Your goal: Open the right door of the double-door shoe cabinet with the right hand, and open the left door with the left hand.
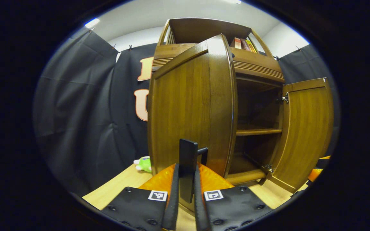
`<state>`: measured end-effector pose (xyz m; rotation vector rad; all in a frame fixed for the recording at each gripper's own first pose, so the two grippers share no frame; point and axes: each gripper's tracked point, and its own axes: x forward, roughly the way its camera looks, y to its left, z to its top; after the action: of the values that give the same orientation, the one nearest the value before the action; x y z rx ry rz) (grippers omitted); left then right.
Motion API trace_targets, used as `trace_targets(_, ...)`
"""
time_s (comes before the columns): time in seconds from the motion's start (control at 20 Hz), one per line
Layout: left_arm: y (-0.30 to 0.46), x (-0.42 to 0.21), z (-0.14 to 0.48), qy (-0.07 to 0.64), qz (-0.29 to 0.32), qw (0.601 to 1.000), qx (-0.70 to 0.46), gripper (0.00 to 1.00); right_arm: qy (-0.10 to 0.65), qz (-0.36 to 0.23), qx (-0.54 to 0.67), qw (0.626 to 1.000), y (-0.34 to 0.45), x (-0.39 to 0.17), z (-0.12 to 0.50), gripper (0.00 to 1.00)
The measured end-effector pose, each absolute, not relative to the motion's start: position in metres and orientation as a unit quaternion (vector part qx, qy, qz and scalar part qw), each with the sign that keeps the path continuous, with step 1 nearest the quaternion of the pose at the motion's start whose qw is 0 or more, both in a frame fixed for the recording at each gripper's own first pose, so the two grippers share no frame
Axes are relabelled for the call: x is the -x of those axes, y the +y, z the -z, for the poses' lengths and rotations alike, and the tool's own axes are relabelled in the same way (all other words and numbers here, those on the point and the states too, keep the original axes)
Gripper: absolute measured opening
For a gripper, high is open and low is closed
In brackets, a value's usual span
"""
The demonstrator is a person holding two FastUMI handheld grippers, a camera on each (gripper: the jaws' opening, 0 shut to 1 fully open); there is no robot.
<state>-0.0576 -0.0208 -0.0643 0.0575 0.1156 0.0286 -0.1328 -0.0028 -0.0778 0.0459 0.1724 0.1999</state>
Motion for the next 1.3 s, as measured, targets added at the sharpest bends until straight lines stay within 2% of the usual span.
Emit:
trace_targets(0.25,0.024,0.082,0.054,0.042,-0.029,0.998,-0.03,0.17,0.09,-0.123,-0.016,0.988,0.012,0.123,0.078,0.92)
trace_targets(0.5,0.066,0.089,0.052,0.046,-0.035,0.998,-0.02,0.16,0.092,-0.124,-0.031,0.987,0.025,0.112,0.079,0.92)
trace_targets(0.55,0.08,0.09,0.049,0.044,-0.041,0.998,-0.02,0.12,0.09,-0.124,-0.034,0.988,0.029,0.112,0.077,0.92)
trace_targets(0.6,0.091,0.091,0.048,0.043,-0.041,0.998,-0.014,0.12,0.088,-0.123,-0.035,0.988,0.034,0.11,0.076,0.92)
trace_targets(0.8,0.118,0.097,0.045,0.048,0.005,0.999,-0.006,0.06,0.079,-0.118,-0.03,0.989,0.042,0.102,0.068,0.92)
trace_targets(0.9,0.127,0.099,0.045,0.044,0.021,0.999,-0.011,0.09,0.077,-0.117,-0.03,0.99,0.05,0.1,0.067,0.92)
trace_targets(1.1,0.137,0.097,0.045,0.038,0.046,0.998,-0.028,0.08,0.07,-0.117,-0.026,0.99,0.065,0.1,0.061,0.92)
trace_targets(1.15,0.141,0.097,0.044,0.038,0.055,0.997,-0.028,0.03,0.068,-0.116,-0.024,0.991,0.072,0.102,0.063,0.92)
trace_targets(1.2,0.145,0.095,0.044,0.039,0.061,0.997,-0.026,0.07,0.066,-0.116,-0.022,0.991,0.075,0.101,0.061,0.92)
trace_targets(1.3,0.154,0.094,0.044,0.041,0.078,0.996,-0.025,0.07,0.064,-0.118,-0.023,0.991,0.081,0.101,0.06,0.92)
